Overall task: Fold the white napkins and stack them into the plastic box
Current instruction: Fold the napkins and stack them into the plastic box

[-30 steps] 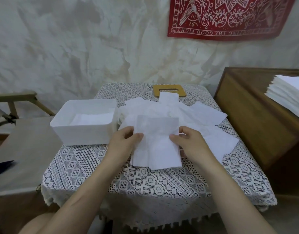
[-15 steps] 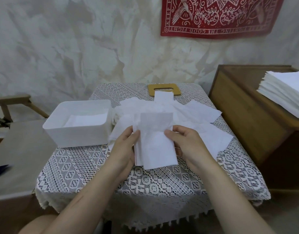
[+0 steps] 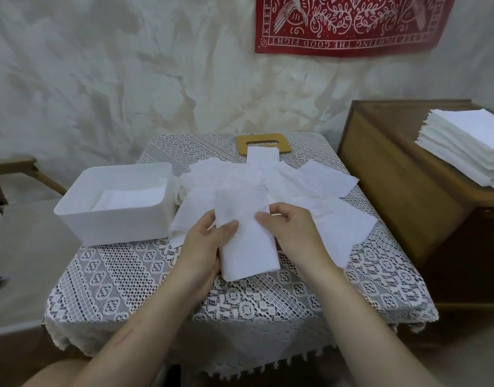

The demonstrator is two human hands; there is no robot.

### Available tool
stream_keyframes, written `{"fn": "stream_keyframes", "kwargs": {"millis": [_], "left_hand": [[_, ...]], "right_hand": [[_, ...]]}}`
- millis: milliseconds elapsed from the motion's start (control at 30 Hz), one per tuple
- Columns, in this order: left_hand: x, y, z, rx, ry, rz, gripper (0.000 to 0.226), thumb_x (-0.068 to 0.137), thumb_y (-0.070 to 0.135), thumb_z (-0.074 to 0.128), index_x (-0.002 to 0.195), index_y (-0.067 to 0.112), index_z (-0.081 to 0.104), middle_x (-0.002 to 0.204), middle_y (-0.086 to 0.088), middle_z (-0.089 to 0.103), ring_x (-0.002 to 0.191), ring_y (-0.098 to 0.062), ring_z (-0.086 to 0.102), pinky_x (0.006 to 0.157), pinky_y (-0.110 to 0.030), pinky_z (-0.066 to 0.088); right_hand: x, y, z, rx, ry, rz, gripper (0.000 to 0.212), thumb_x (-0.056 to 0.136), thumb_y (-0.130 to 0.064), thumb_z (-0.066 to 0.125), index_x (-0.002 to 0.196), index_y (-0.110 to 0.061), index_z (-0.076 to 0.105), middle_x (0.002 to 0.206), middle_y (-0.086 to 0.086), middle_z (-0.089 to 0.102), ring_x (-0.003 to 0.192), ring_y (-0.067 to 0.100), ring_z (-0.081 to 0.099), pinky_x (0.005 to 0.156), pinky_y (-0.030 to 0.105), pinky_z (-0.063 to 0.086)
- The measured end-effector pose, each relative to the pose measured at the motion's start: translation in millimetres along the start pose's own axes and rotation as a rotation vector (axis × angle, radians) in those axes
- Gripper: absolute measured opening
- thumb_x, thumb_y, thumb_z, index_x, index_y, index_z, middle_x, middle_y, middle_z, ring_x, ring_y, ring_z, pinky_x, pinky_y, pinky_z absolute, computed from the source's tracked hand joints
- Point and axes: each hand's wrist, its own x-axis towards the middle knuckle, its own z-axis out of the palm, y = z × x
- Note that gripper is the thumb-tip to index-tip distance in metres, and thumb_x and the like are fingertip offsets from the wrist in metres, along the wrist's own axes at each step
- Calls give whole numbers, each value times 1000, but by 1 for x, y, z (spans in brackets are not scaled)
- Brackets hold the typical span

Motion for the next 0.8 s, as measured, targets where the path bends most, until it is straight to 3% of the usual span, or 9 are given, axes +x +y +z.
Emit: {"fn": "stream_keyframes", "kwargs": {"millis": [100, 133, 200, 267, 400, 467, 533, 667, 800], "left_hand": [[3, 0, 0, 15, 29, 18, 28, 98, 5, 62, 124, 14, 66, 114, -9, 78, 97, -23, 77, 71, -34, 63], [4, 3, 0, 4, 25, 23, 27, 98, 5, 61, 123, 14, 67, 113, -8, 79, 96, -22, 77, 71, -34, 63], [7, 6, -1, -9, 6, 26, 27, 99, 5, 59, 124, 13, 66, 111, -7, 79, 94, -21, 78, 69, -34, 63], [8, 7, -2, -4, -6, 4, 28, 99, 6, 59, 126, 12, 66, 112, -9, 79, 93, -23, 78, 67, -36, 64], [8, 0, 0, 44, 6, -56, 28, 97, 14, 66, 124, 9, 65, 111, -13, 78, 95, -31, 77, 68, -41, 64], [13, 1, -2, 104, 50, -32, 25, 96, 16, 68, 121, 11, 67, 109, -11, 79, 94, -29, 78, 70, -42, 63], [19, 4, -7, 142, 70, -13, 23, 97, 16, 67, 120, 13, 67, 108, -8, 79, 93, -27, 78, 72, -42, 61], [26, 8, -13, 174, 38, -9, 22, 100, 17, 63, 121, 13, 67, 111, -6, 79, 99, -27, 77, 76, -43, 61], [29, 7, -12, 193, 12, -4, 23, 101, 17, 61, 122, 13, 68, 112, -7, 79, 102, -29, 76, 83, -46, 61]], "right_hand": [[-3, -2, -3, -300, 56, -65, 28, 89, -46, 72, 112, -34, 61, 100, -12, 67, 90, 10, 66, 80, 40, 55], [-5, -3, -4, -341, 32, -36, 40, 88, -53, 71, 120, -35, 56, 105, -14, 64, 94, 8, 64, 81, 36, 55], [-3, -5, -5, -246, -57, 62, 47, 84, -60, 70, 119, -30, 58, 108, -7, 67, 100, 14, 67, 88, 42, 57], [0, -4, -7, -114, -126, 96, 36, 88, -47, 73, 107, -16, 70, 105, 8, 75, 100, 27, 72, 93, 54, 55], [3, -1, -7, -87, -172, 43, 22, 93, -27, 72, 94, -5, 74, 95, 10, 77, 92, 30, 74, 92, 54, 55], [9, 1, -10, -117, -115, 17, 20, 93, -28, 73, 78, -14, 71, 73, -2, 72, 68, 17, 67, 79, 48, 57], [19, 0, -22, -258, 7, -32, 19, 93, -31, 71, 77, -20, 71, 70, -9, 71, 64, 6, 59, 70, 34, 50], [38, -7, -51, -541, 316, -175, 13, 97, -33, 64, 91, -25, 72, 83, -12, 69, 83, 13, 63, 67, 30, 44], [58, 3, -60, -729, 334, -207, 19, 98, -28, 62, 115, -25, 70, 106, -5, 69, 102, 22, 60, 75, 32, 40]]}}
